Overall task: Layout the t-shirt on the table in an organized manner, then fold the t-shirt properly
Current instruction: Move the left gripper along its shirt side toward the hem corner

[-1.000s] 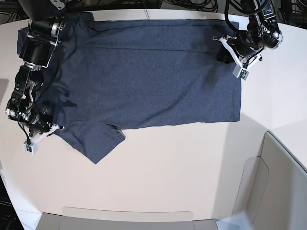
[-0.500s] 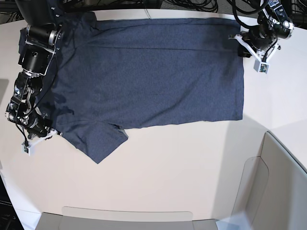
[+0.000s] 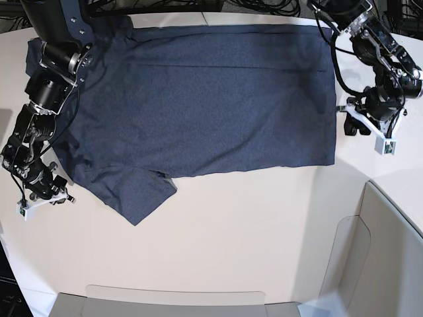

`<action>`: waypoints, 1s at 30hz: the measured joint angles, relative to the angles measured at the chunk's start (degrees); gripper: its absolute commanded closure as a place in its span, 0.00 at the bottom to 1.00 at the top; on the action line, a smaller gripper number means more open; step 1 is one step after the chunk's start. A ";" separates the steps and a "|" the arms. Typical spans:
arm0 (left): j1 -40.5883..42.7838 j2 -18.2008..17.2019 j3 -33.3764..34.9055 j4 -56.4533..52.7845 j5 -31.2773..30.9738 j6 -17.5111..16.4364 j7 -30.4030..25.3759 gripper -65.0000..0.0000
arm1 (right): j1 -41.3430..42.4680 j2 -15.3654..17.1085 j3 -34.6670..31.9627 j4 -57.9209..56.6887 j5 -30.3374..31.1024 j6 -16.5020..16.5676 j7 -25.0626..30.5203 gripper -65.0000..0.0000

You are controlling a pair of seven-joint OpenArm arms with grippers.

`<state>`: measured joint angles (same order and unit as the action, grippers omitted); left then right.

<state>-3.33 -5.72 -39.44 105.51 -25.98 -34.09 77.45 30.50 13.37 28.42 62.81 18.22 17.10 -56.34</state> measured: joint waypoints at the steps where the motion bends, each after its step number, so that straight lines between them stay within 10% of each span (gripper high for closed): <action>1: -1.70 -0.04 -0.02 -2.78 0.28 0.04 0.17 0.63 | 0.48 -0.48 -0.11 0.00 0.42 0.07 0.00 0.81; 13: -16.09 -3.02 -14.40 -36.72 -1.22 0.00 -1.46 0.63 | 7.82 -1.68 -0.07 -9.31 0.35 0.09 0.50 0.81; 30: -19.19 -3.34 -14.95 -50.12 -4.59 -0.96 -11.13 0.63 | 7.50 -1.53 -0.57 -19.34 0.13 0.07 8.37 0.81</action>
<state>-22.52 -9.06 -54.39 55.40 -30.57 -35.05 66.32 38.00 11.84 27.86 43.46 18.35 17.17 -47.97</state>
